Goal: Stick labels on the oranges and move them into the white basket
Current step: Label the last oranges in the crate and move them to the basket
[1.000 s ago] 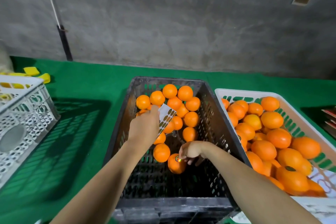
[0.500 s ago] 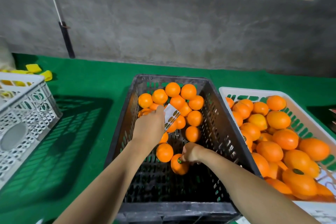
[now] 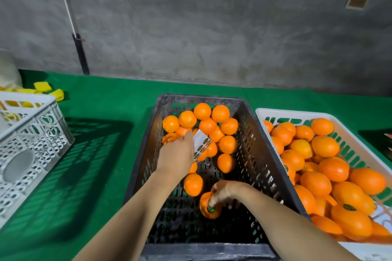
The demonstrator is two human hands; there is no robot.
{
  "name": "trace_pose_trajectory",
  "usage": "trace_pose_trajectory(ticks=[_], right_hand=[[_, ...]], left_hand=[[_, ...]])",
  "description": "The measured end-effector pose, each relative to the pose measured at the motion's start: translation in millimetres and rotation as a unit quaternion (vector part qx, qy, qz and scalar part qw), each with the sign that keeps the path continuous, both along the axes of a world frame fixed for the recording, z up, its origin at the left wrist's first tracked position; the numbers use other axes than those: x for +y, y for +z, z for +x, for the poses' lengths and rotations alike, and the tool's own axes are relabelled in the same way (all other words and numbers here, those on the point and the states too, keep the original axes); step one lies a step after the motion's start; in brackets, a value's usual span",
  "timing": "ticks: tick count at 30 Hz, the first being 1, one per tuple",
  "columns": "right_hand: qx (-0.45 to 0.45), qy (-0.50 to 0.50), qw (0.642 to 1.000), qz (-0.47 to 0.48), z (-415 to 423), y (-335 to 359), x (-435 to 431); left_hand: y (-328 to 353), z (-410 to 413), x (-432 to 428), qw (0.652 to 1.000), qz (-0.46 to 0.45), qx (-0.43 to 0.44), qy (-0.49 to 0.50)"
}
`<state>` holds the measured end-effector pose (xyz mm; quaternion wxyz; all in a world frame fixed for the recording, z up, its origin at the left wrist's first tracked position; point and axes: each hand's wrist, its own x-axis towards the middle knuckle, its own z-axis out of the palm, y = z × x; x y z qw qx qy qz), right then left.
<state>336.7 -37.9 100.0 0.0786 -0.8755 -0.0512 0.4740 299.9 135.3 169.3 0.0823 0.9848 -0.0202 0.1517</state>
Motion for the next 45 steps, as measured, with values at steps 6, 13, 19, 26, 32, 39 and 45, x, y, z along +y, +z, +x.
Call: trace_pose_trajectory(ticks=[6,13,19,26,32,39,45], right_hand=[[-0.038,0.059,0.998,-0.008,-2.0,-7.4,-1.5],[-0.067,0.061,0.996,-0.01,0.8,-5.7,-1.7],[-0.068,0.083,0.992,-0.067,-1.5,-7.5,-3.1],[-0.022,-0.048,0.997,-0.05,-6.7,-4.0,-9.8],[-0.052,-0.185,0.978,0.084,4.3,24.6,-9.0],[-0.102,-0.535,0.611,0.574,29.4,82.6,-10.4],[-0.061,-0.581,0.273,0.764,26.9,109.0,-50.3]], left_hand=[[-0.1,-0.4,-0.1,1.0,0.01,0.004,0.003],[-1.2,-0.4,-0.4,1.0,0.013,0.008,0.005],[-0.8,-3.2,0.1,1.0,0.013,0.002,0.009],[-2.9,-3.2,0.8,1.0,0.024,0.009,0.004],[-0.1,-2.0,2.3,0.998,0.028,0.019,0.056],[1.2,-1.6,3.2,0.996,0.019,0.004,0.089],[1.1,-2.0,0.5,0.996,-0.06,-0.02,0.065]])
